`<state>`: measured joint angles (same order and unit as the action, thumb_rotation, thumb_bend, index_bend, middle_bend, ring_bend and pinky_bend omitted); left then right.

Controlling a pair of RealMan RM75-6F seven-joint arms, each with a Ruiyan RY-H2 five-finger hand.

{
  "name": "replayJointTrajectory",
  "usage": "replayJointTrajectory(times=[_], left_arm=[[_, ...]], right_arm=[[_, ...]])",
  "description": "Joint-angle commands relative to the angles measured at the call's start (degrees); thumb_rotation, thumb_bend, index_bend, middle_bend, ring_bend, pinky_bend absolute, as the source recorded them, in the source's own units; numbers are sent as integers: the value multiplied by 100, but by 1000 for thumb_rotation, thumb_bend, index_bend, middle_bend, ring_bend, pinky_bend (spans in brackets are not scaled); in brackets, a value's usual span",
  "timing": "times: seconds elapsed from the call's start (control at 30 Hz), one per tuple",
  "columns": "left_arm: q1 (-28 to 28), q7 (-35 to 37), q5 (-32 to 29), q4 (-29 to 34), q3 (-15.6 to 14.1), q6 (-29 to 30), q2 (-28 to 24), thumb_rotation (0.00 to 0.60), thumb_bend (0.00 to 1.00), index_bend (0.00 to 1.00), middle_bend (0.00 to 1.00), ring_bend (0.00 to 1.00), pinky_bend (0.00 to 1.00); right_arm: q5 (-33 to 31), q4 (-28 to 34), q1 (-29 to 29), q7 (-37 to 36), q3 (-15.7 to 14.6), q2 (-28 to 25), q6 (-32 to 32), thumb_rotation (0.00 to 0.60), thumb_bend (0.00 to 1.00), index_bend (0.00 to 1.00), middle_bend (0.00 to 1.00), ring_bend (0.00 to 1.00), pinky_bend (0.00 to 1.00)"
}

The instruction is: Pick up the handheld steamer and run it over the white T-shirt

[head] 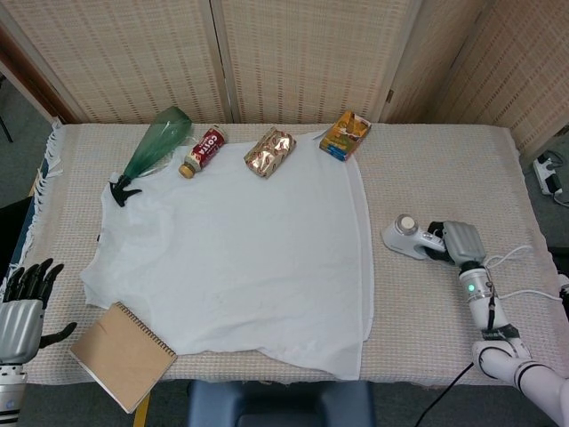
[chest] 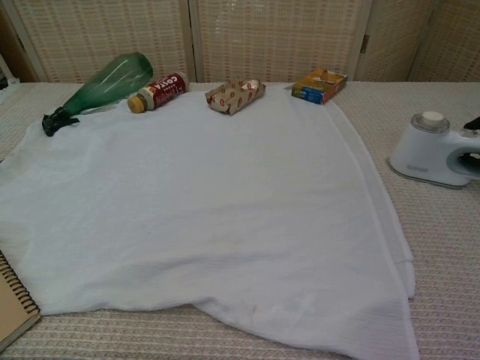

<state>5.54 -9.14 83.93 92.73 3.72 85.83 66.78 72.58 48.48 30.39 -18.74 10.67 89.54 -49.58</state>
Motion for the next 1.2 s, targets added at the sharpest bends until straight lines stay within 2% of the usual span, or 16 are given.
replayJointTrajectory(times=[0.03, 0.1, 0.2, 0.27, 0.4, 0.6, 0.67, 0.77, 0.87, 1.07, 1.2], left_arm=[[76, 29, 110, 6, 22, -18, -21, 600, 152, 152, 99, 90, 65], [176, 134, 271, -27, 54, -30, -22, 600, 176, 171, 121, 108, 70], [385, 432, 550, -152, 134, -57, 11, 600, 280, 230, 212, 184, 120], [586, 593, 725, -234, 185, -171, 32, 600, 324, 247, 239, 207, 139], [1067, 814, 969, -310, 278, -599, 47, 600, 497, 285, 273, 244, 159], [1994, 1122, 1055, -245, 434, -1676, 175, 600, 523, 295, 279, 246, 161], [2338, 1123, 843, -225, 488, -2265, 257, 600, 557, 300, 260, 227, 136], [2751, 1046, 215, -38, 585, -3199, 335, 600, 601, 275, 215, 176, 82], [3165, 1014, -364, -108, 702, -3912, 578, 591, 607, 258, 190, 151, 48], [3570, 461, -1074, -434, 607, -4549, 1000, 438, 539, 217, 129, 57, 0], [3705, 179, -1580, -533, 456, -4805, 1176, 422, 506, 165, 93, 13, 0]], right_arm=[[514, -456, -74, -1095, -153, 225, -381, 600, 499, 829, 860, 791, 926], [604, -475, -84, -1430, -174, 183, -447, 600, 508, 848, 874, 816, 952], [693, -318, -91, -1687, -158, 2, -591, 600, 521, 860, 881, 838, 977], [750, -95, -97, -1751, -151, -174, -687, 600, 531, 862, 881, 844, 984], [793, 515, -80, -1760, -104, -546, -772, 600, 553, 864, 885, 851, 989], [703, 1746, 139, -1522, 81, -1209, -524, 600, 584, 864, 885, 856, 992], [636, 2090, 268, -1333, 148, -1365, -355, 600, 597, 866, 886, 859, 996], [548, 2447, 454, -1009, 206, -1503, -112, 600, 620, 870, 892, 866, 1000], [418, 2766, 656, -504, 274, -1534, 58, 600, 620, 870, 892, 867, 1000], [108, 3016, 930, 89, 354, -1331, 273, 600, 631, 870, 893, 868, 1000], [-40, 2953, 1092, 360, 334, -1032, 384, 600, 642, 870, 894, 869, 1000]])
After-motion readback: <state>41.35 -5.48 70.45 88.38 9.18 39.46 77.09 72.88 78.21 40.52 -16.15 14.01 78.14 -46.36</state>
